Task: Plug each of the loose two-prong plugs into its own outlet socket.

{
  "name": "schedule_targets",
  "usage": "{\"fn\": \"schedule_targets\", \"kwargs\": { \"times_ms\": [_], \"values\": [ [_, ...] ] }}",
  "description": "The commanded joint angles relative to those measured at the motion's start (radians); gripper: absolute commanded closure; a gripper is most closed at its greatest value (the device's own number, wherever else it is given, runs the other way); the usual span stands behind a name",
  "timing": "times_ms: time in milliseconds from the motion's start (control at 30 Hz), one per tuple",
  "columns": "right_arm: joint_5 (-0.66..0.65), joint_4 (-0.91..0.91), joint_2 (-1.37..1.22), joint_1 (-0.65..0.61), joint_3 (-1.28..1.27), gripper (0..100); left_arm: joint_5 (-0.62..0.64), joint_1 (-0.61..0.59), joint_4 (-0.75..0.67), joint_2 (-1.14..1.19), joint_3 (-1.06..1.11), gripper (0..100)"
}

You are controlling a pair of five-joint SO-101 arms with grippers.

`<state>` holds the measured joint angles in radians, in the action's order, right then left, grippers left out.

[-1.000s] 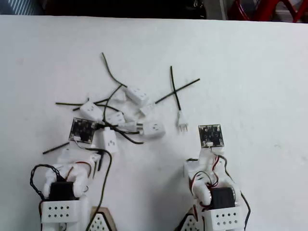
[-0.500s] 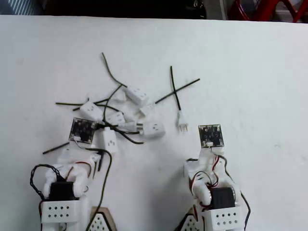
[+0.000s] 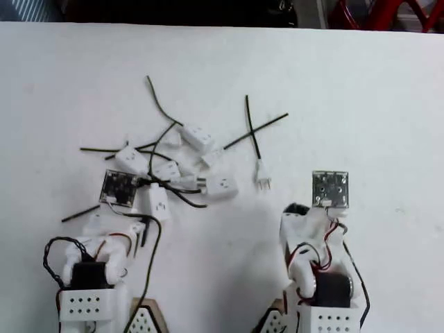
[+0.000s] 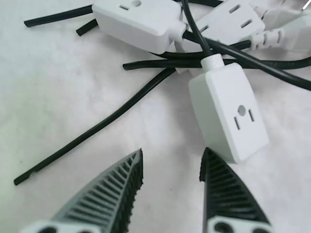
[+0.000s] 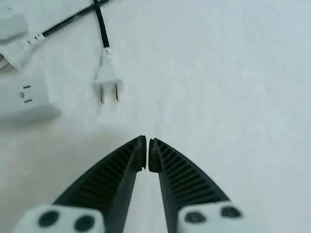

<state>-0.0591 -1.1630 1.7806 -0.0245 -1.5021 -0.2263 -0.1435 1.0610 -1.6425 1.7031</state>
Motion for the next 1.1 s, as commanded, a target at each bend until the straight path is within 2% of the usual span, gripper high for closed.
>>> {"fn": "schedule_targets", "kwargs": {
  "times_ms": [0, 67, 100, 200, 300, 533, 700, 1067],
  "values": [
    [-0.207, 0.028, -0.004, -0.012, 0.127, 97.8, 0.005, 0.002, 0.002, -0.012, -0.006, 80],
    [-0.333, 0.036, -0.005, -0.021, 0.199, 97.7, 0.006, 0.002, 0.002, -0.012, -0.006, 80],
    [-0.347, 0.044, -0.007, -0.045, 0.230, 97.6, 0.008, 0.002, 0.002, -0.012, -0.006, 80],
    [-0.324, 0.048, -0.071, -0.124, 0.316, 96.1, 0.009, 0.002, 0.002, -0.012, -0.006, 80],
    [-0.322, 0.050, -0.254, -0.173, 0.411, 96.1, 0.009, 0.002, 0.003, -0.012, -0.006, 80],
    [-0.262, 0.048, -0.854, -0.183, 0.726, 95.9, 0.009, 0.002, 0.003, -0.012, -0.006, 80],
    [-0.189, 0.030, -1.244, -0.182, 0.941, 88.0, 0.009, 0.002, 0.003, -0.012, -0.006, 80],
    [-0.135, 0.008, -1.773, -0.183, 1.211, 86.5, 0.011, 0.002, 0.003, -0.012, -0.006, 80]
  ]
}}
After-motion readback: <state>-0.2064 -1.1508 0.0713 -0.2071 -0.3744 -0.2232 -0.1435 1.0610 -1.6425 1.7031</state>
